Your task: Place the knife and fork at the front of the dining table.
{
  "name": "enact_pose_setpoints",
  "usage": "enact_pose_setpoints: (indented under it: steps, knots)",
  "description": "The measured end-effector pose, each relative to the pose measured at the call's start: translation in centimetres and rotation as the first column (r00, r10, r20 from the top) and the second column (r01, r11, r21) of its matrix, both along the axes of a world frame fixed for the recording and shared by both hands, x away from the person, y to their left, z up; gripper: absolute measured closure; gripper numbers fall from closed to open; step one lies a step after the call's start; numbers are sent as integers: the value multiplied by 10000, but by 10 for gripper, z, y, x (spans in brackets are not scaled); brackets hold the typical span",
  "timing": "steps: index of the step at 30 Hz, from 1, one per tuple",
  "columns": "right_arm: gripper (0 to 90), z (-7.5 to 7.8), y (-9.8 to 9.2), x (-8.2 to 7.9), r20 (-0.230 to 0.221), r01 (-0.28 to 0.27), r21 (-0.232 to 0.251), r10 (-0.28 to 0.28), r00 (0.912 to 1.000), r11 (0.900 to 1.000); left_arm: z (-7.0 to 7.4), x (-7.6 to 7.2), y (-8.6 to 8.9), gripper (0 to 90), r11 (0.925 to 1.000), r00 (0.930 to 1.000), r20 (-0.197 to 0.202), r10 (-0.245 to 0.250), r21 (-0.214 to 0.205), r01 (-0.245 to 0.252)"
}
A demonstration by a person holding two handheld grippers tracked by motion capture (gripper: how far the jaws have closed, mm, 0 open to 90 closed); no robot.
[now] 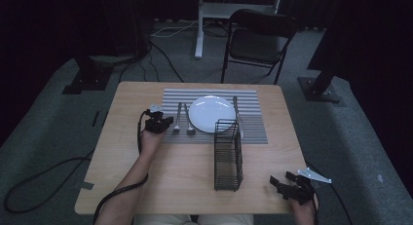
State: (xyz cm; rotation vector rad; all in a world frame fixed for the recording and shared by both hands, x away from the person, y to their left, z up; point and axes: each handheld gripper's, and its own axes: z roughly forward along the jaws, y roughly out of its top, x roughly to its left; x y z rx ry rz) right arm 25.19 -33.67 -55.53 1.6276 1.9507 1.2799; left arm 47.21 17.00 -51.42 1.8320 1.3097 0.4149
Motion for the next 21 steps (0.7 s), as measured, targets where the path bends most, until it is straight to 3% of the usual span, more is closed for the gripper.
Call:
enact_pose_setpoints:
  steps: [5,8,10,13,17,21]
  knots:
    - [143,0,-1,0,-14,7,102,-7,10000,9999,-14,19,-13,702,9985,9982,-465,391,400,-372]
    - [143,0,-2,0,-16,6,162,-6,10000,9999,-22,24,-22,702,9948,9964,-714,451,942,-382]
    - [143,0,-2,0,-6,10,220,-10,10000,9998,-24,24,-24,702,9959,9964,-686,490,795,-435]
    - [143,0,-3,0,13,5,247,-6,10000,9997,-24,24,-28,714,9929,9964,-607,589,1071,-522]
    - [143,0,-3,-1,32,8,248,-9,10000,9997,-24,21,-26,773,9914,9956,-608,714,1141,-641]
    - [143,0,-3,-1,47,18,243,-19,10000,9997,-25,18,-19,810,9917,9931,-693,950,929,-884]
